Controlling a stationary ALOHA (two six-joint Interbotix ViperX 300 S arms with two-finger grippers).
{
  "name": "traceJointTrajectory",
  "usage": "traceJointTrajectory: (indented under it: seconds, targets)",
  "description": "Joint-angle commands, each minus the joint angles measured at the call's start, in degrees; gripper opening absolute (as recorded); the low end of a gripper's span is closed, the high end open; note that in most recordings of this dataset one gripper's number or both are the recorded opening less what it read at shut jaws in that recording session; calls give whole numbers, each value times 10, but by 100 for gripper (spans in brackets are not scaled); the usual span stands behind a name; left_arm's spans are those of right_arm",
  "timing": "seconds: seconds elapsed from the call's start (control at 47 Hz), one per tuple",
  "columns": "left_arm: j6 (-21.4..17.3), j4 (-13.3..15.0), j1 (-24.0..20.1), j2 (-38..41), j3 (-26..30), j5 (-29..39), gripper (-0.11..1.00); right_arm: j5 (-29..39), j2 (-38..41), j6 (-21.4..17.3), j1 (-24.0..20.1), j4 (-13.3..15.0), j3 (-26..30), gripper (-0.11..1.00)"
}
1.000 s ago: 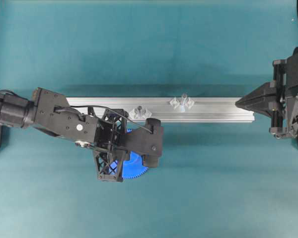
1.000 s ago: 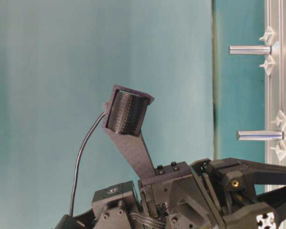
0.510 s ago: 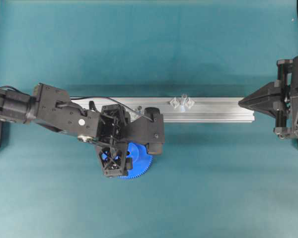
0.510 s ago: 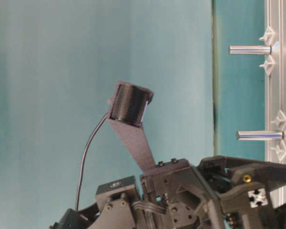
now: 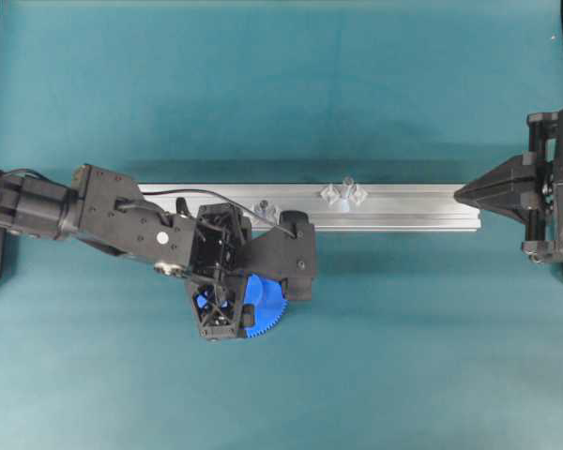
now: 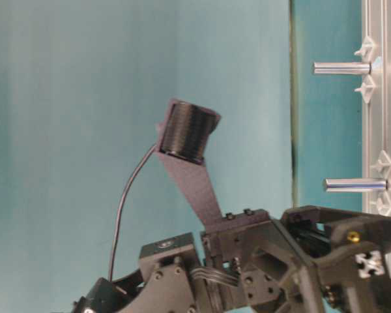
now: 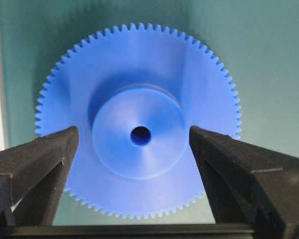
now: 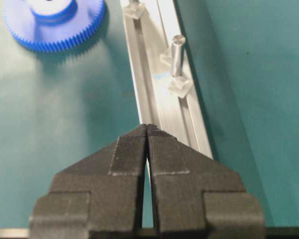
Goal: Find the location of the shaft and insert the large gear.
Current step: 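Lower the left gripper and close it on the blue gear hub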
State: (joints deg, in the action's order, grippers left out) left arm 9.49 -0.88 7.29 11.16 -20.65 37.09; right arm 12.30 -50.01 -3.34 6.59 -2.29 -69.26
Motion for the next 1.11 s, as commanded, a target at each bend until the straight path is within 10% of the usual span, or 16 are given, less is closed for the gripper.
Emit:
traceJointTrajectory:
  seconds: [0.0,1.085]
  targets:
    - [0,-1,4,-6,13,-3,94,-3,2,-6,2,0,5,1]
    - [-2,-1,3,25,13,-11,94,-2,2,-17,2,1,3,1]
